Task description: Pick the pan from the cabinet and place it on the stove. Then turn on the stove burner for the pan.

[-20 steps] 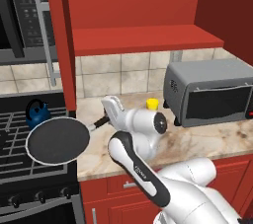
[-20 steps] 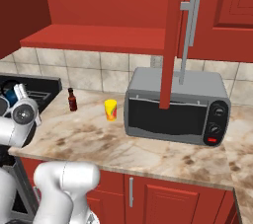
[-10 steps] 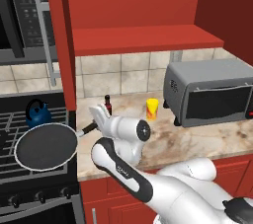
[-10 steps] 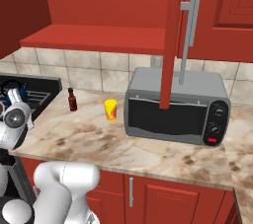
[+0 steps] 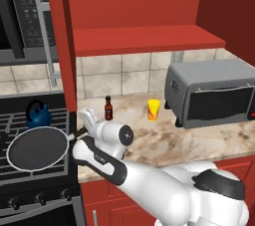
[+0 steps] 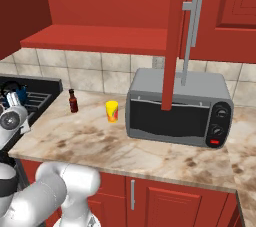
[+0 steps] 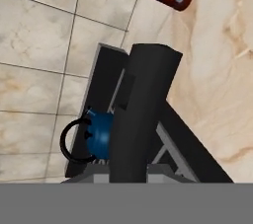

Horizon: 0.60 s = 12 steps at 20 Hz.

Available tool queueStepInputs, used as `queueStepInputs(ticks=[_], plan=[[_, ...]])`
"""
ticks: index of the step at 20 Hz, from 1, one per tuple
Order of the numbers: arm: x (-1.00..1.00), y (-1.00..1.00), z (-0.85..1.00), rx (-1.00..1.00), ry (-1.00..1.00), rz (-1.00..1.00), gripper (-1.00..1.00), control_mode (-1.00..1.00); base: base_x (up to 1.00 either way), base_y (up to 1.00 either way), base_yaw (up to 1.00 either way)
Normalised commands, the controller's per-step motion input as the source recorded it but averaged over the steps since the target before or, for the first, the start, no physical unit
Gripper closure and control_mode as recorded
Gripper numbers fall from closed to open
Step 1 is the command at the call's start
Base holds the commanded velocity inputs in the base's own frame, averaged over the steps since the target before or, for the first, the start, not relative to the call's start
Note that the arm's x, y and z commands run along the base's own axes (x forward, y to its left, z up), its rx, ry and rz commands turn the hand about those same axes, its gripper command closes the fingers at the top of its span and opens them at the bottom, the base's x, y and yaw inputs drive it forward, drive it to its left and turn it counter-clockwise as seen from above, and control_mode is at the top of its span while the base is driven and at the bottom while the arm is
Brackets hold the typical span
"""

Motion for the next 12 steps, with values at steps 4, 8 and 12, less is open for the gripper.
queueStepInputs(ticks=[4, 8, 12], plan=[[0.27, 0.24, -0.33, 0.0, -0.01, -0.08, 1.0, -1.0, 0.0, 0.0, 0.0], [0.18, 0.21, -0.35, 0.0, -0.02, -0.08, 1.0, -1.0, 0.0, 0.0, 0.0], [0.15, 0.18, -0.33, 0.0, -0.01, -0.08, 1.0, -1.0, 0.0, 0.0, 0.0]])
